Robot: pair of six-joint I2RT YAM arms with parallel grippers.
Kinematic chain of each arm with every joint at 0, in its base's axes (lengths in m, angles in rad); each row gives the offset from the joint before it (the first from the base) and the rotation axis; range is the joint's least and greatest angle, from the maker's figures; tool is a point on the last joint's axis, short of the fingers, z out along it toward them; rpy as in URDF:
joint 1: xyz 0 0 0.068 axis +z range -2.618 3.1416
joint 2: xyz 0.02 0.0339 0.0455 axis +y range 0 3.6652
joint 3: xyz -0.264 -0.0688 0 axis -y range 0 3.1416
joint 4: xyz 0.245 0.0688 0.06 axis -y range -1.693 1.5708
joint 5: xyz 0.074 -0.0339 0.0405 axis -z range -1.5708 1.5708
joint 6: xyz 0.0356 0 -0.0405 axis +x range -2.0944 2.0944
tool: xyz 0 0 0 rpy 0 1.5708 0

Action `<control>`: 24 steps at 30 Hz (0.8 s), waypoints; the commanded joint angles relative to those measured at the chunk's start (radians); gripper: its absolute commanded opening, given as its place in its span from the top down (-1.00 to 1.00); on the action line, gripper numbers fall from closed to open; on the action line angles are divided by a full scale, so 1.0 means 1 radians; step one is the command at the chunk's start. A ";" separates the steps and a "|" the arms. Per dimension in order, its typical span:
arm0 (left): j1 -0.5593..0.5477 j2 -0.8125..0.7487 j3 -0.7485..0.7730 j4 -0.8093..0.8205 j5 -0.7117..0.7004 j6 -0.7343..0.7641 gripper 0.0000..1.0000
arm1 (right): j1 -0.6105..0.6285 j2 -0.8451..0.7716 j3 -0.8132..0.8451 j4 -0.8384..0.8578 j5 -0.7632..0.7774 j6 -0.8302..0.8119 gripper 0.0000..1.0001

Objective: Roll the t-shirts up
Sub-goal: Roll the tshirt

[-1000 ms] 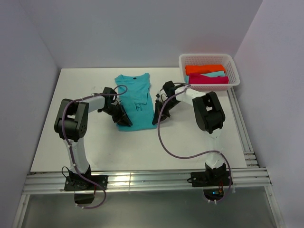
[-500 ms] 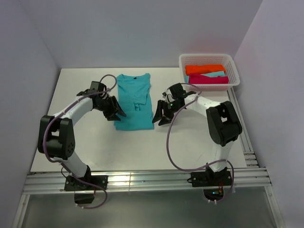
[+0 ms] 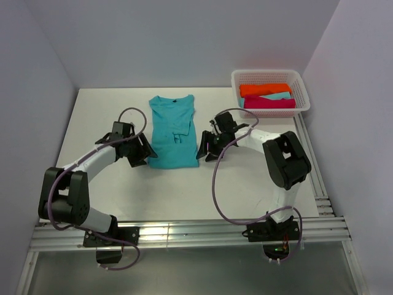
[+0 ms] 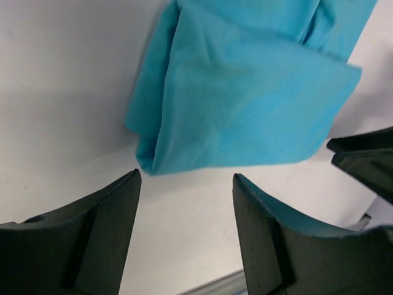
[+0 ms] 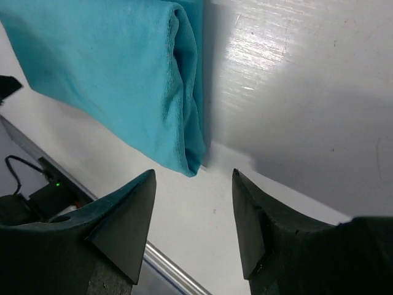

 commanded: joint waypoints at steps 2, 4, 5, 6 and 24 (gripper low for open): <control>0.000 -0.059 -0.026 0.111 -0.129 0.016 -0.34 | 0.048 -0.029 0.005 0.056 0.120 -0.034 -0.19; 0.000 -0.091 -0.059 0.138 -0.149 0.030 -0.37 | 0.058 -0.043 -0.036 0.106 0.124 -0.055 -0.20; 0.000 -0.105 -0.091 0.177 -0.146 0.044 -0.41 | 0.065 -0.066 -0.071 0.149 0.130 -0.064 -0.21; 0.000 -0.124 -0.113 0.200 -0.142 0.051 -0.45 | 0.069 -0.085 -0.093 0.175 0.144 -0.069 -0.22; -0.046 -0.658 -0.526 0.616 -0.390 0.084 -0.78 | 0.213 -0.373 -0.701 1.036 0.511 -0.078 -0.28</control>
